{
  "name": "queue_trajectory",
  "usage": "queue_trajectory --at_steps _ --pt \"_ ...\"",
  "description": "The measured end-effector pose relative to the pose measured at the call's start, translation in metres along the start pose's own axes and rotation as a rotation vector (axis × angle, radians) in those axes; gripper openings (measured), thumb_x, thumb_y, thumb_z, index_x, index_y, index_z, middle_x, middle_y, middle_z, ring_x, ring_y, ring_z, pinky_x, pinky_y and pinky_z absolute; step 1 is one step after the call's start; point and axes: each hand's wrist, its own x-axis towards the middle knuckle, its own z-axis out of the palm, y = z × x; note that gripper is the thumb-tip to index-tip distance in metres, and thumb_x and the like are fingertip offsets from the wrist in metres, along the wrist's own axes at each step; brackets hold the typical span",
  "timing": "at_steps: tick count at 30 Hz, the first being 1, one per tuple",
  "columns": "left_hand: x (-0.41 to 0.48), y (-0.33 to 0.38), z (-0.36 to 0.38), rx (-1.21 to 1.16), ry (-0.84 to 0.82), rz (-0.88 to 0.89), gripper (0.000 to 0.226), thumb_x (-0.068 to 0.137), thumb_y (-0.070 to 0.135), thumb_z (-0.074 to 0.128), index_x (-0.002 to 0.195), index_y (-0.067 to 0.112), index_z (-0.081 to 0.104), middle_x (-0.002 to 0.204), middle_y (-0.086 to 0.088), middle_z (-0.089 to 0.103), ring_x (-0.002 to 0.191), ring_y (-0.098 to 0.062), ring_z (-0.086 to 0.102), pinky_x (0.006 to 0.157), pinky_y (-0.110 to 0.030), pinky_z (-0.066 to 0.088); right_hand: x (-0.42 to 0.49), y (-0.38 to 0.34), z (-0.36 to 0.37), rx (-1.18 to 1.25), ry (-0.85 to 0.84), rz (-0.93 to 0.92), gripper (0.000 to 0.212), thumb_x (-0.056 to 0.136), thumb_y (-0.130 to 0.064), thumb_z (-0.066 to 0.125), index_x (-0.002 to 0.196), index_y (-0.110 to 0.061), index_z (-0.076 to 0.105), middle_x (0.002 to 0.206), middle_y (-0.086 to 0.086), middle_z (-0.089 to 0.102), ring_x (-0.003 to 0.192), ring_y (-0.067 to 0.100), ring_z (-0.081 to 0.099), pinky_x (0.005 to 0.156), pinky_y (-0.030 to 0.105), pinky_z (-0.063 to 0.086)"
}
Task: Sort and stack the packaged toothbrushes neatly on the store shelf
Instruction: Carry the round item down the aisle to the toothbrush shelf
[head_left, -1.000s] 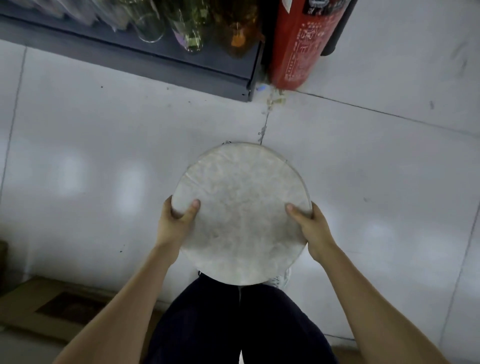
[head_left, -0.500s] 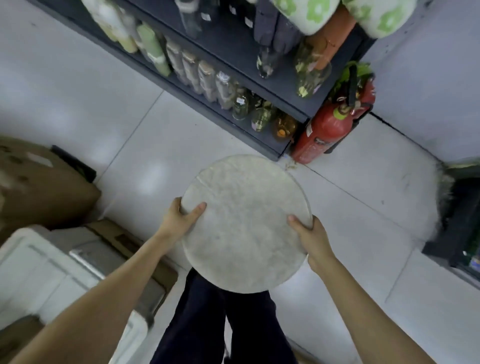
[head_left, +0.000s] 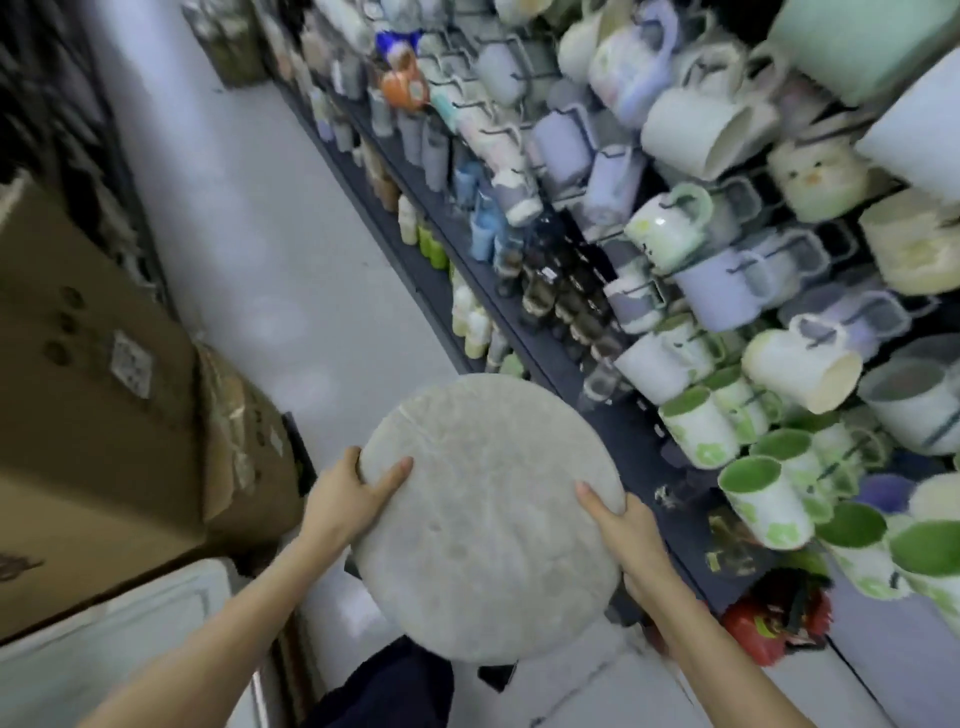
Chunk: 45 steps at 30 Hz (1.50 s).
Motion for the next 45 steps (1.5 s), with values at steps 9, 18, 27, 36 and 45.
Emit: queue_trajectory --at_steps 9,18,27,36,45 --pt "0.17 0.053 -0.132 -0.022 0.2 -0.016 0.054 0.078 0.068 0.057 0.096 0.018 0.045 0.085 0.005 0.055 0.078 -0.022 0.055 0.07 -0.033 0.044 0.143 -0.197 0.119 0.004 -0.172 -0.108 0.048 0.079 -0.04 0.076 0.112 -0.006 0.065 0.105 0.007 0.071 0.094 0.024 0.068 0.088 0.046 0.055" --pt "0.341 0.093 -0.209 -0.095 0.377 -0.095 0.059 0.076 0.069 0.059 0.096 0.014 0.055 0.091 0.0 0.063 0.085 -0.024 0.061 0.076 -0.037 0.05 0.303 -0.349 0.231 -0.057 -0.323 -0.306 0.021 0.081 -0.037 0.075 0.093 -0.022 0.068 0.098 -0.002 0.072 0.091 0.017 0.068 0.086 0.038 0.055" --pt "0.482 0.1 -0.303 -0.13 0.551 -0.261 0.065 0.067 0.08 0.048 0.084 0.017 0.052 0.08 0.004 0.061 0.077 -0.018 0.059 0.063 -0.034 0.044 0.435 -0.509 0.384 -0.178 -0.572 -0.392 0.029 0.083 -0.032 0.073 0.103 -0.011 0.071 0.097 0.0 0.073 0.089 0.016 0.068 0.083 0.034 0.055" --pt "0.686 0.057 -0.412 -0.14 0.581 -0.345 0.065 0.068 0.081 0.05 0.081 0.018 0.052 0.079 0.004 0.061 0.074 -0.015 0.059 0.062 -0.032 0.044 0.563 -0.632 0.576 -0.217 -0.685 -0.323 0.031 0.074 -0.044 0.078 0.091 -0.019 0.072 0.086 -0.002 0.075 0.08 0.015 0.072 0.074 0.033 0.058" --pt "0.926 0.053 -0.553 -0.121 0.517 -0.317 0.055 0.077 0.068 0.059 0.085 0.014 0.052 0.088 -0.002 0.063 0.086 -0.026 0.06 0.073 -0.035 0.047 0.67 -0.79 0.738 -0.177 -0.616 -0.339 0.014 0.083 -0.025 0.074 0.083 -0.012 0.068 0.062 -0.012 0.07 0.056 -0.001 0.066 0.044 0.012 0.045"
